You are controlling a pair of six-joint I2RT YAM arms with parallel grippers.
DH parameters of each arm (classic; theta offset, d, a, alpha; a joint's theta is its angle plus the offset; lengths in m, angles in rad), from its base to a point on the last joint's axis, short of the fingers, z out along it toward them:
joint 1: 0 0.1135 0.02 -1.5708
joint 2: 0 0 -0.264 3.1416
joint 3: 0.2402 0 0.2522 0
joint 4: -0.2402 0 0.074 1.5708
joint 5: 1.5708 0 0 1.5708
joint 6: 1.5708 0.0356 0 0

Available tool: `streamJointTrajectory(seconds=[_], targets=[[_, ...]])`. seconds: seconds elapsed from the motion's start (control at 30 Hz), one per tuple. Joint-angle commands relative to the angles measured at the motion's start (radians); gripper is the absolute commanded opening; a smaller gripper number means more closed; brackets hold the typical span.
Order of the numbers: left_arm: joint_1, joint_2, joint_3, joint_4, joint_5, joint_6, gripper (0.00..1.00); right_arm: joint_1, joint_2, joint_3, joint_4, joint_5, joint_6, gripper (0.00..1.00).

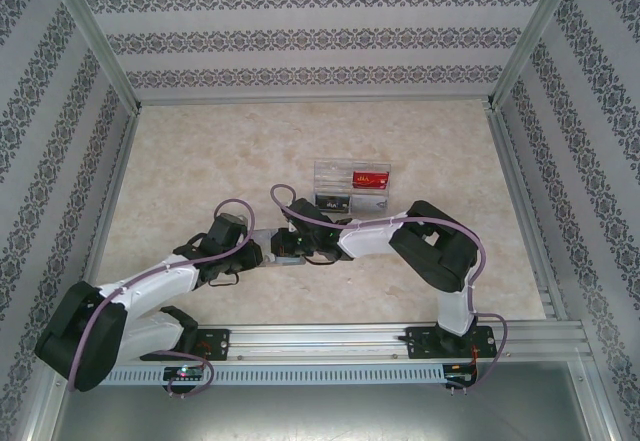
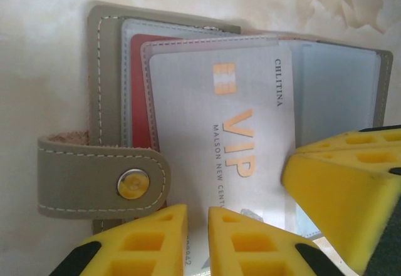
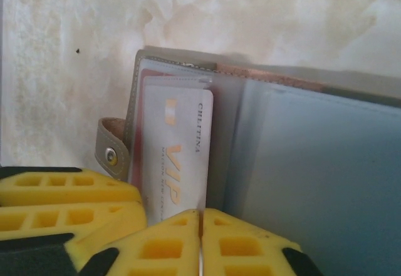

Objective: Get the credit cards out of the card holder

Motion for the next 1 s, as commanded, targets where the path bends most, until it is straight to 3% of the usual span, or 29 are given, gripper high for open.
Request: streamJointTrajectory(seconds=[0.0,0.47,0.97], targets=[[0.012,0.012,-0.010,0.024,-0.001,-0.012,0.15,-0.013,0.003,-0.013,0.038,-0.009,0.019,0.04],[0.011,0.057,0.008,-0.010,-0.033,-0.024,0.04,-0.052,-0.026,-0.114,0.134,-0.021,0.075,0.01],[0.011,0.047,0.009,-0.033,-0.048,-0.024,0.00,-0.079,-0.035,-0.158,0.202,-0.043,0.105,0.01]])
